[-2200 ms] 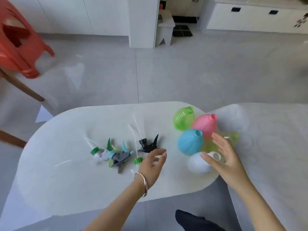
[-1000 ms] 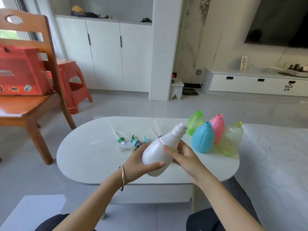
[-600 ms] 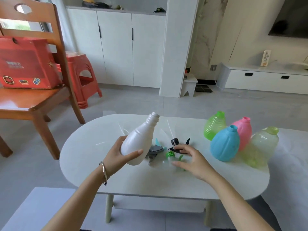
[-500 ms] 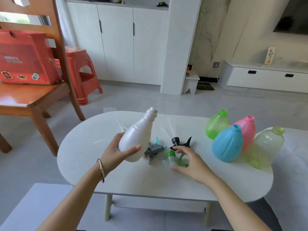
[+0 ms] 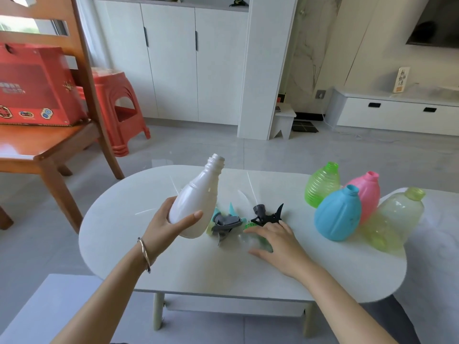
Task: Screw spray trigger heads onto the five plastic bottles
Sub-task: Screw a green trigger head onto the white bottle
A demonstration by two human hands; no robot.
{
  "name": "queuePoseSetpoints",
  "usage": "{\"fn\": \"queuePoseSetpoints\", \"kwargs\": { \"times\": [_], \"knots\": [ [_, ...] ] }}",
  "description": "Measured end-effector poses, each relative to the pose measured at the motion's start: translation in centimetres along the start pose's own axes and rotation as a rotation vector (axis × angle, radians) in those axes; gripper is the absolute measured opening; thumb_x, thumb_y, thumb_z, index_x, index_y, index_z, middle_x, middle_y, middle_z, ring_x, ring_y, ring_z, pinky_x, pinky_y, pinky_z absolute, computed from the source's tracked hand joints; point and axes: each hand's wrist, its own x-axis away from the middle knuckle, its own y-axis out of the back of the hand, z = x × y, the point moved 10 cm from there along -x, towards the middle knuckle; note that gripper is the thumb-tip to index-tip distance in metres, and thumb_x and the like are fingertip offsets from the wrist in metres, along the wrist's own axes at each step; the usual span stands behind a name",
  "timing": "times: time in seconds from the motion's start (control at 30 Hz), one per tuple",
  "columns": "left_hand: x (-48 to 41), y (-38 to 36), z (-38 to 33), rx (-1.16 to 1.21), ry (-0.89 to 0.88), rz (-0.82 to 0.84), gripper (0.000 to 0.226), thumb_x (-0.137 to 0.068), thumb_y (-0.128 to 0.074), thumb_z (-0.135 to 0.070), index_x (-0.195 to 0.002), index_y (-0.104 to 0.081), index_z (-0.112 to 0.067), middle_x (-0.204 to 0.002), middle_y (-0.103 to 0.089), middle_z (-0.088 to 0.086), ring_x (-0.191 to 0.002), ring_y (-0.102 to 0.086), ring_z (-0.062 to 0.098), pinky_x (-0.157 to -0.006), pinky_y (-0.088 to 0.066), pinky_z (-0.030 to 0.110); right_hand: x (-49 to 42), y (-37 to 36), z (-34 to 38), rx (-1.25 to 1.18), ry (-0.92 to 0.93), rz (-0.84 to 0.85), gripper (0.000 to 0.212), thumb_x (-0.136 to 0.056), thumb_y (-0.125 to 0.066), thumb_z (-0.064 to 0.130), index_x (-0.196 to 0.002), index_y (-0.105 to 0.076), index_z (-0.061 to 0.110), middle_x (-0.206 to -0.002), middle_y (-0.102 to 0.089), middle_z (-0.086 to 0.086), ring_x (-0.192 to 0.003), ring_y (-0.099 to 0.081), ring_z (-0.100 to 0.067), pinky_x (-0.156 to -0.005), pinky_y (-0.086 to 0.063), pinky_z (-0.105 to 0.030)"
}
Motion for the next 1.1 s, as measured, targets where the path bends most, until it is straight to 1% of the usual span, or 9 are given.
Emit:
{"fn": "queuePoseSetpoints", "kwargs": {
  "times": [0.07,0.13,0.2,0.3,0.43,0.53,0.67,0.97,1.1],
  "knots": [
    [0.1,0.2,-0.3,0.006,-0.003,0.004,0.080,-0.046,-0.066,-0.068,-0.115,-0.048,-0.032,-0.105,-0.058,-0.006,-0.093,-0.059,0.013,-0.062,-0.051,0.018,0.0,1.4,0.2,-0.129,-0.017,-0.062,0.037,-0.086,-0.059,0.043,-0.123,-0.054,0.038,-0.093,-0.053,0.006,-0.092,-0.044,-0.011,-0.100,-0.031,-0.027],
    [0.3,0.4,-0.5,0.013,-0.007,0.005,0.079,-0.046,-0.066,-0.068,-0.114,-0.049,-0.032,-0.105,-0.058,-0.005,-0.093,-0.059,0.014,-0.060,-0.051,0.017,0.3,3.6,-0.3,-0.493,-0.093,-0.159,0.028,-0.088,-0.062,0.034,-0.115,-0.058,0.037,-0.099,-0.062,0.008,-0.093,-0.054,-0.011,-0.086,-0.043,-0.019],
    [0.5,0.8,-0.7,0.024,-0.008,-0.010,0.077,-0.046,-0.067,-0.067,-0.113,-0.050,-0.033,-0.105,-0.059,-0.005,-0.092,-0.060,0.014,-0.060,-0.051,0.017,0.9,5.9,-1.7,-0.873,-0.208,-0.307,0.020,-0.089,-0.059,0.033,-0.108,-0.059,0.040,-0.094,-0.065,0.015,-0.087,-0.057,-0.006,-0.073,-0.044,-0.011],
    [0.8,1.5,-0.9,0.012,-0.011,-0.031,0.073,-0.045,-0.068,-0.066,-0.110,-0.051,-0.037,-0.104,-0.059,-0.006,-0.092,-0.060,0.013,-0.060,-0.051,0.017,1.5,7.2,-3.6,-1.394,-0.318,-0.381,0.032,-0.089,-0.051,0.042,-0.118,-0.060,0.032,-0.105,-0.066,0.008,-0.090,-0.060,-0.010,-0.083,-0.043,-0.024],
    [1.2,2.1,-1.0,-0.046,-0.027,-0.030,0.078,-0.044,-0.072,-0.063,-0.113,-0.052,-0.033,-0.103,-0.060,-0.007,-0.091,-0.061,0.015,-0.055,-0.051,0.013,2.8,8.3,-5.3,-1.874,-0.366,-0.487,0.024,-0.087,-0.055,0.044,-0.096,-0.064,0.023,-0.084,-0.063,-0.001,-0.082,-0.061,-0.016,-0.089,-0.045,-0.035],
    [1.3,2.5,-0.8,-0.071,-0.026,-0.030,0.078,-0.045,-0.074,-0.060,-0.114,-0.054,-0.031,-0.102,-0.061,-0.007,-0.091,-0.061,0.015,-0.054,-0.051,0.013,3.3,9.0,-5.8,-1.894,-0.378,-0.548,0.020,-0.080,-0.065,0.040,-0.089,-0.061,0.022,-0.069,-0.060,0.001,-0.070,-0.062,-0.012,-0.083,-0.051,-0.033],
    [1.5,2.6,-0.7,-0.094,-0.024,-0.008,0.082,-0.043,-0.073,-0.060,-0.116,-0.053,-0.030,-0.104,-0.060,-0.005,-0.091,-0.061,0.014,-0.055,-0.051,0.014,3.5,10.3,-5.4,-1.587,-0.324,-0.537,0.008,-0.072,-0.068,0.031,-0.070,-0.062,0.026,-0.061,-0.059,0.006,-0.064,-0.062,-0.007,-0.063,-0.055,-0.021],
    [1.6,3.2,-1.0,-0.106,-0.032,-0.008,0.084,-0.042,-0.073,-0.059,-0.118,-0.052,-0.028,-0.105,-0.059,-0.004,-0.091,-0.060,0.014,-0.054,-0.051,0.014,3.6,10.3,-4.9,-1.500,-0.298,-0.464,0.004,-0.072,-0.068,0.029,-0.073,-0.065,0.026,-0.060,-0.061,0.005,-0.063,-0.061,-0.007,-0.072,-0.048,-0.029],
    [1.6,3.0,-0.9,-0.130,-0.044,-0.003,0.077,-0.050,-0.080,-0.045,-0.120,-0.052,-0.026,-0.109,-0.059,0.001,-0.091,-0.060,0.015,-0.055,-0.052,0.015,3.6,10.2,-4.7,-1.503,-0.296,-0.414,0.007,-0.070,-0.070,0.029,-0.075,-0.066,0.026,-0.065,-0.062,0.006,-0.064,-0.061,-0.009,-0.064,-0.054,-0.023]
  ]
}}
